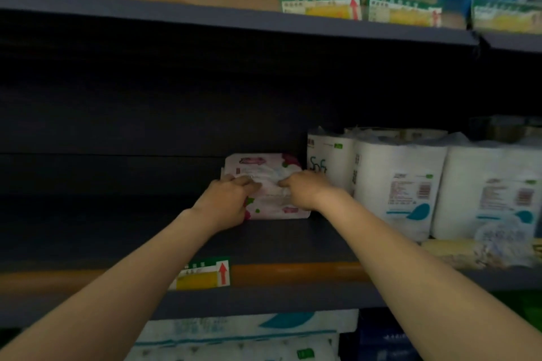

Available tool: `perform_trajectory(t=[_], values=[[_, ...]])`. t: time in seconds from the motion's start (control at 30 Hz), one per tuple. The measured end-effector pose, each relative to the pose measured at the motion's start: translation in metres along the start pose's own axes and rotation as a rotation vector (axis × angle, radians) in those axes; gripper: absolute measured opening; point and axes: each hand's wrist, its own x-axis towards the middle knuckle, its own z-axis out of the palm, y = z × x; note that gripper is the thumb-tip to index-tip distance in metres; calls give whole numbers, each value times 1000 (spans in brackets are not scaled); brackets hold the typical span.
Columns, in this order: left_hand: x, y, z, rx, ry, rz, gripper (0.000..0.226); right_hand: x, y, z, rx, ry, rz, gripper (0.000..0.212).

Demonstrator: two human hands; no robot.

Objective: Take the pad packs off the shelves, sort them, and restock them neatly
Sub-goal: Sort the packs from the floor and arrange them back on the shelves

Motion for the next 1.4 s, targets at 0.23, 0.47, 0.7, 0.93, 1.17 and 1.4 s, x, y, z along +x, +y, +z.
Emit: perform_trajectory(t=[0.23,0.47,0.7,0.93,1.17,1.4], values=[[-33,1,-31,43,168,167,55,-44,11,-8,-141,401,-70,48],[-15,10,-31,156,192,0,81,-32,-7,15,-81,361,-32,104],[17,17,-16,210,141,-156,74,8,-6,22,-223,420,48,94],[60,-4,10,16,-56,-202,90,72,8,39,-180,445,23,84],[85,-13,24,-13,-138,-201,93,94,24,39,-183,338,-7,95],[43,6,-13,-38,-177,-190,74,75,9,25,-58,195,130,99]])
